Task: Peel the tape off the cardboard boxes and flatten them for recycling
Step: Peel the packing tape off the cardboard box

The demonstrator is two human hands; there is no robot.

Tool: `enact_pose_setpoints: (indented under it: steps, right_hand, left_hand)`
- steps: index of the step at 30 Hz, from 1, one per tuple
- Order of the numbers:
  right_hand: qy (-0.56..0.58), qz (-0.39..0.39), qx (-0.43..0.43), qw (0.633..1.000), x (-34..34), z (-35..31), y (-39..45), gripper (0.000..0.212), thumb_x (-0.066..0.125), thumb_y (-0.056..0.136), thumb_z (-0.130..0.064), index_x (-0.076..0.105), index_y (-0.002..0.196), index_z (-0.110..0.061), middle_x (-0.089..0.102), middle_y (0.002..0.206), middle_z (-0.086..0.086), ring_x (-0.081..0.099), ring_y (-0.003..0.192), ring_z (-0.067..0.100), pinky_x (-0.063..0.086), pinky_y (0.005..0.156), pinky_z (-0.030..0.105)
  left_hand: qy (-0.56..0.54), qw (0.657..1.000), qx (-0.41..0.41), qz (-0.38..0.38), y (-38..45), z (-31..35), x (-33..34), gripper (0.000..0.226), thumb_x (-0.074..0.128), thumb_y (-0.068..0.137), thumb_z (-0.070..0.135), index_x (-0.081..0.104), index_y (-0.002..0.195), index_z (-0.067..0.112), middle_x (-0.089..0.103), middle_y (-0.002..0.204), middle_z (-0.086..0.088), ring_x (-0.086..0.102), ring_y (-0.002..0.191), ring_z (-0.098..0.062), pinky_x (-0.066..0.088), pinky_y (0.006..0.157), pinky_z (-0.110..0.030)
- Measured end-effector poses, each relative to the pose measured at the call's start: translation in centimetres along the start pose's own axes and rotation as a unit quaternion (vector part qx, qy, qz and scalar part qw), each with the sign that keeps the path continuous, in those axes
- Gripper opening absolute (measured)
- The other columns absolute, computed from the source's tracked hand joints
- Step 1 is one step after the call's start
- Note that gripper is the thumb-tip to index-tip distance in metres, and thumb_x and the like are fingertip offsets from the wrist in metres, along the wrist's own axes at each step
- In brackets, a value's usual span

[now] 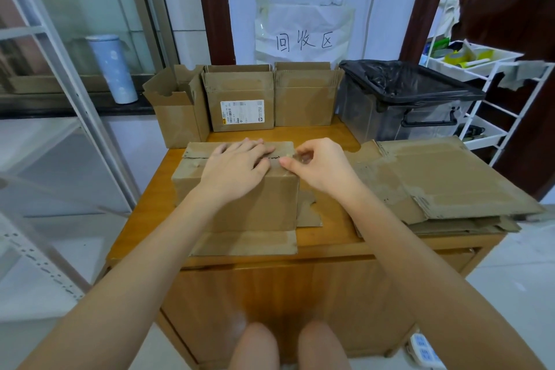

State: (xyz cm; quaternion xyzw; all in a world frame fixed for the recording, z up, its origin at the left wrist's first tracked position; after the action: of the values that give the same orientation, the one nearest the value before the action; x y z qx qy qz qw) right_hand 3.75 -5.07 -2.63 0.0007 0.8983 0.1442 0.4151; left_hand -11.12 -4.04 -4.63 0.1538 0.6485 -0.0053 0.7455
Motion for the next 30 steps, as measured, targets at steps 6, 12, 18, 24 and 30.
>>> enact_pose_setpoints:
  steps: [6, 12, 18, 24, 30]
  right_hand:
    - [-0.017, 0.040, -0.046, 0.998, 0.3, -0.4, -2.0, 0.027, 0.058, 0.094, -0.026, 0.063, 0.116, -0.013, 0.060, 0.096, 0.000, 0.055, 0.087, 0.015, 0.046, 0.080, 0.027]
    - [0.073, 0.109, -0.122, 0.984, -0.5, 0.2, -4.4, 0.036, 0.065, 0.087, -0.006, 0.061, 0.123, -0.006, 0.061, 0.101, 0.001, 0.054, 0.087, 0.008, 0.043, 0.083, 0.008]
    - [0.187, 0.089, -0.063, 0.976, -0.5, 2.2, -4.6, 0.040, 0.062, 0.088, -0.001, 0.059, 0.127, -0.011, 0.059, 0.111, -0.008, 0.053, 0.094, -0.004, 0.038, 0.081, -0.002]
    - [0.275, 0.127, -0.050, 0.952, -0.2, 3.0, -5.6, 0.032, 0.062, 0.087, 0.000, 0.047, 0.102, -0.025, 0.067, 0.102, -0.001, 0.064, 0.099, 0.006, 0.051, 0.090, 0.023]
    - [0.221, 0.163, -0.105, 0.956, -0.3, 2.7, -6.4, 0.027, 0.067, 0.085, -0.003, 0.057, 0.097, -0.025, 0.062, 0.092, -0.011, 0.060, 0.089, 0.002, 0.048, 0.082, 0.014]
  left_hand:
    - [0.008, 1.000, 0.005, 0.027, -0.2, 0.2, -0.3, 0.042, 0.025, 0.101, 0.040, 0.038, 0.141, 0.039, 0.030, 0.154, 0.012, 0.024, 0.142, -0.010, 0.017, 0.114, -0.036]
    - [0.011, 0.999, 0.007, 0.032, 0.0, 0.1, -0.1, 0.042, 0.024, 0.101, 0.040, 0.040, 0.140, 0.039, 0.032, 0.153, 0.011, 0.025, 0.142, -0.010, 0.019, 0.114, -0.037]
    - [0.011, 1.000, 0.008, 0.027, 0.1, 0.0, -0.1, 0.042, 0.024, 0.101, 0.041, 0.040, 0.141, 0.039, 0.031, 0.154, 0.011, 0.025, 0.142, -0.010, 0.019, 0.116, -0.038]
    - [0.012, 0.999, 0.010, 0.033, 0.1, 0.0, 0.0, 0.042, 0.024, 0.101, 0.041, 0.041, 0.140, 0.039, 0.032, 0.153, 0.011, 0.025, 0.142, -0.010, 0.020, 0.116, -0.039]
    - [0.012, 0.999, 0.011, 0.034, 0.0, 0.1, 0.1, 0.043, 0.024, 0.101, 0.042, 0.041, 0.140, 0.039, 0.033, 0.153, 0.011, 0.026, 0.141, -0.010, 0.020, 0.116, -0.038]
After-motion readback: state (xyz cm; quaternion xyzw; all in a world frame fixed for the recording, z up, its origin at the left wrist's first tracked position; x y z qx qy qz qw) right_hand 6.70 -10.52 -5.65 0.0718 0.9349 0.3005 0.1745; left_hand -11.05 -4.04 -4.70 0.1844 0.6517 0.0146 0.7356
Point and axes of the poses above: each hand's wrist, its own y-axis towards the middle knuckle, its own x-axis out of the palm, z = x × y, the point moved 7 cm from there along y, towards the middle knuckle
